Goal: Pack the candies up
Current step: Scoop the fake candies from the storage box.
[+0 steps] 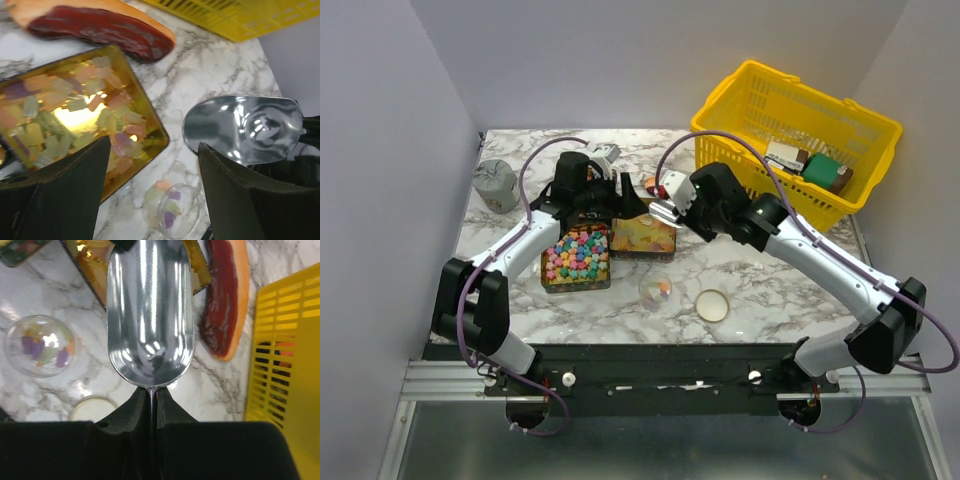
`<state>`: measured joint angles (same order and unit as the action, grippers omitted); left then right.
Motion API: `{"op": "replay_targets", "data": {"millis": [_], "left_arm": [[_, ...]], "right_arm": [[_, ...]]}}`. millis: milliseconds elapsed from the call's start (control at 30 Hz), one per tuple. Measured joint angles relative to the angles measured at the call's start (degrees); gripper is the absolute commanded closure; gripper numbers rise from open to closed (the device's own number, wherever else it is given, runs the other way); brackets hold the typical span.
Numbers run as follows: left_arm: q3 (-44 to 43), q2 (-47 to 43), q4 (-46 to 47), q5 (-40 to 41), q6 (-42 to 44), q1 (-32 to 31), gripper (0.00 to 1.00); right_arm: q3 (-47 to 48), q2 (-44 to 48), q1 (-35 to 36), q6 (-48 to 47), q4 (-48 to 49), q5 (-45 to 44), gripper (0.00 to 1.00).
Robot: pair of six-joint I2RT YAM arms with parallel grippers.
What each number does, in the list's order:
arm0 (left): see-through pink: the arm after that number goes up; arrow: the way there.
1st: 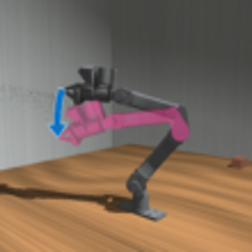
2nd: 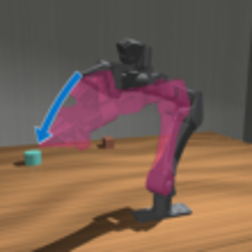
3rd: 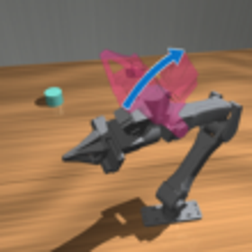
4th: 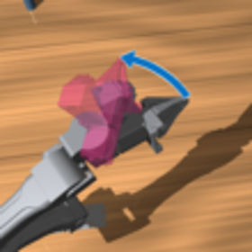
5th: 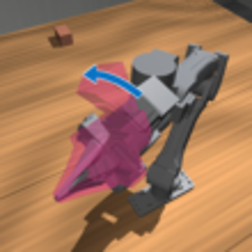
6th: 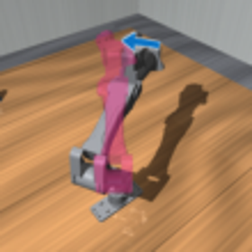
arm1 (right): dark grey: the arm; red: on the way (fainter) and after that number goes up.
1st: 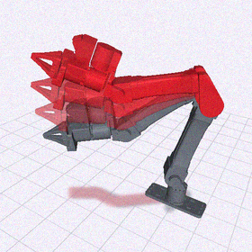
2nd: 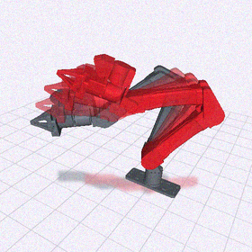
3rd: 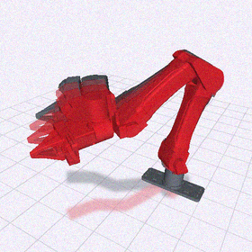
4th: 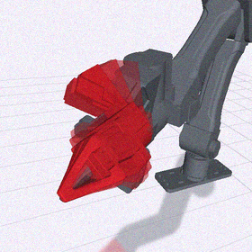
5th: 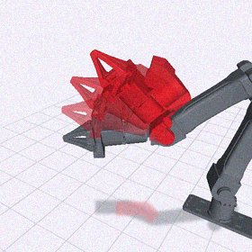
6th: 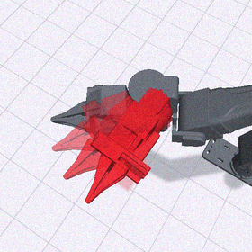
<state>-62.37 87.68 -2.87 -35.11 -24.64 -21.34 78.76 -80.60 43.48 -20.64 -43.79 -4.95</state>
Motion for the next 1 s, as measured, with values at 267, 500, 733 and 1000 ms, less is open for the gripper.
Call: {"op": "replay_targets", "data": {"millis": [267, 500, 733, 1000], "left_arm": [[-0.3, -0.8, -8.4, 15.8, 0.0, 4.8, 0.23], [-0.6, -0.4, -16.7, 23.8, 0.2, 4.8, 0.37], [-0.8, 2.3, -20.3, 25.2, 0.2, 4.8, 0.44], [-1.5, 7.9, -22.2, 23.6, 0.2, 4.8, 0.57]], "right_arm": [[5.5, -10.8, -2.3, -12.7, 1.9, -4.4, 0.99], [10.9, -20.5, -2.3, -20.9, 2.2, -6.0, 0.99], [8.9, -23.1, -2.3, -26.4, 3.2, -6.4, 0.99], [5.7, -24.9, -1.4, -30.0, 7.6, -6.2, 0.99]]}}
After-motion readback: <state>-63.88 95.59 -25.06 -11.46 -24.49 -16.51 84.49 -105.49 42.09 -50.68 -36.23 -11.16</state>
